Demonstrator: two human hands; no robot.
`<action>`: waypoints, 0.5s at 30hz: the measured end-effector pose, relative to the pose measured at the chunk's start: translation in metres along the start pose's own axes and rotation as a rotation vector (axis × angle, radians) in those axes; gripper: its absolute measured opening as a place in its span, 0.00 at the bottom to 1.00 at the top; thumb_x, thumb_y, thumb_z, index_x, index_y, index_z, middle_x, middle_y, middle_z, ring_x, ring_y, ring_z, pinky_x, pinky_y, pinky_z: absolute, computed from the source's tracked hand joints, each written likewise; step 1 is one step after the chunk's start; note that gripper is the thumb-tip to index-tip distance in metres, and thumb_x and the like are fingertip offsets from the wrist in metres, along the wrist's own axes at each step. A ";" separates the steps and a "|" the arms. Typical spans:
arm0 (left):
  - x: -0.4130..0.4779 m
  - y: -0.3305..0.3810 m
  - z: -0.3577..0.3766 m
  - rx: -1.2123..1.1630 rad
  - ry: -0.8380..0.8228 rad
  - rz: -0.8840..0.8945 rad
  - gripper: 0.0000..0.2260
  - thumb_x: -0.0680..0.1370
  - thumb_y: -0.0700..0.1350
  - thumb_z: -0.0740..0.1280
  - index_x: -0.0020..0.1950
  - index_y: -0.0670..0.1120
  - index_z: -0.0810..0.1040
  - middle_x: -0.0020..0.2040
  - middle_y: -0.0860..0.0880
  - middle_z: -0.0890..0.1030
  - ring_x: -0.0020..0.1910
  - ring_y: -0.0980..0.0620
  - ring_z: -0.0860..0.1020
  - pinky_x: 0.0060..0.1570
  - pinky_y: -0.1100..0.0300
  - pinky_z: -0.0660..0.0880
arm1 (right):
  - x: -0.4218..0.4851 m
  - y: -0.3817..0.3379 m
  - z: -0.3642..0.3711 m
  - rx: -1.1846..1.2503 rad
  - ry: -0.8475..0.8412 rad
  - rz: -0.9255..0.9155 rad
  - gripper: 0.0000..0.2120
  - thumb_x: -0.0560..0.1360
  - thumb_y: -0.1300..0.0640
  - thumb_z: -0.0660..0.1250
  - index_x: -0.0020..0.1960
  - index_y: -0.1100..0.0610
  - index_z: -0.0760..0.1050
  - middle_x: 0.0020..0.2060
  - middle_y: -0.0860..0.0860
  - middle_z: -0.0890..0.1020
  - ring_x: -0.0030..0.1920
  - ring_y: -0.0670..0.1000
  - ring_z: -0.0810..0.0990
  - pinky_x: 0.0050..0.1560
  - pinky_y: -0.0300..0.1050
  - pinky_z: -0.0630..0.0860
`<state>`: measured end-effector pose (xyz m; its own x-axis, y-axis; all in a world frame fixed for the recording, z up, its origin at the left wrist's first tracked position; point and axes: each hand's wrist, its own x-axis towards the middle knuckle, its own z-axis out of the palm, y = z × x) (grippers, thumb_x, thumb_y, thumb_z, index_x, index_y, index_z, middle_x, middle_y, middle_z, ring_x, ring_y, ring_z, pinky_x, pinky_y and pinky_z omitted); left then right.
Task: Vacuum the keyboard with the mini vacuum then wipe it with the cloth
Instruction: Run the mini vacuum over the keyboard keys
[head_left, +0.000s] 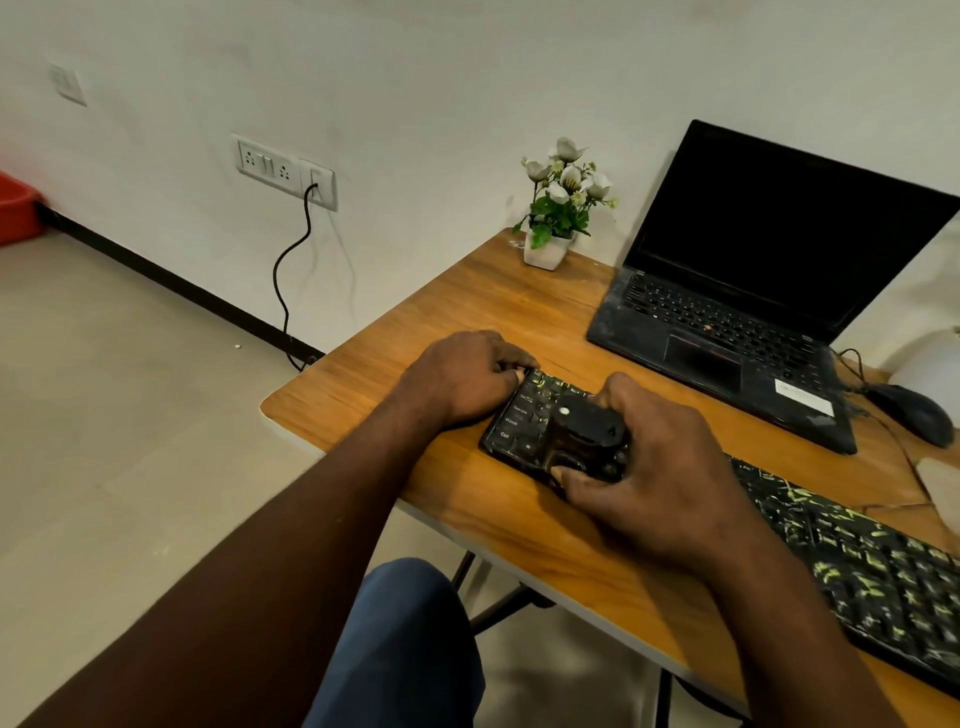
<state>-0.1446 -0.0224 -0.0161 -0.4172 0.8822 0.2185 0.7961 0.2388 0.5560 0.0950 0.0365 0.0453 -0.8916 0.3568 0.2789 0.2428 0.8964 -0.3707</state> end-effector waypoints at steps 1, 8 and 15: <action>0.000 0.000 0.000 -0.001 -0.002 0.000 0.20 0.77 0.55 0.59 0.66 0.59 0.82 0.59 0.52 0.81 0.56 0.50 0.78 0.53 0.52 0.76 | 0.001 -0.002 0.004 0.007 0.010 -0.009 0.23 0.67 0.46 0.79 0.51 0.42 0.66 0.45 0.39 0.76 0.43 0.42 0.77 0.38 0.46 0.79; 0.000 0.000 -0.003 -0.023 -0.035 -0.032 0.17 0.78 0.56 0.61 0.65 0.61 0.83 0.57 0.53 0.81 0.55 0.51 0.79 0.53 0.49 0.78 | 0.021 -0.026 0.037 0.113 0.137 -0.102 0.17 0.68 0.45 0.74 0.50 0.43 0.67 0.42 0.40 0.76 0.40 0.40 0.76 0.36 0.36 0.73; -0.001 0.003 -0.002 -0.036 -0.016 -0.042 0.22 0.74 0.56 0.59 0.65 0.60 0.82 0.59 0.53 0.82 0.57 0.51 0.78 0.58 0.48 0.76 | 0.007 -0.013 -0.001 -0.003 -0.090 -0.002 0.23 0.69 0.47 0.79 0.50 0.39 0.64 0.46 0.39 0.75 0.44 0.40 0.76 0.37 0.38 0.76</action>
<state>-0.1428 -0.0232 -0.0133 -0.4421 0.8784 0.1816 0.7616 0.2607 0.5932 0.0857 0.0277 0.0528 -0.9228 0.3302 0.1987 0.2422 0.8980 -0.3675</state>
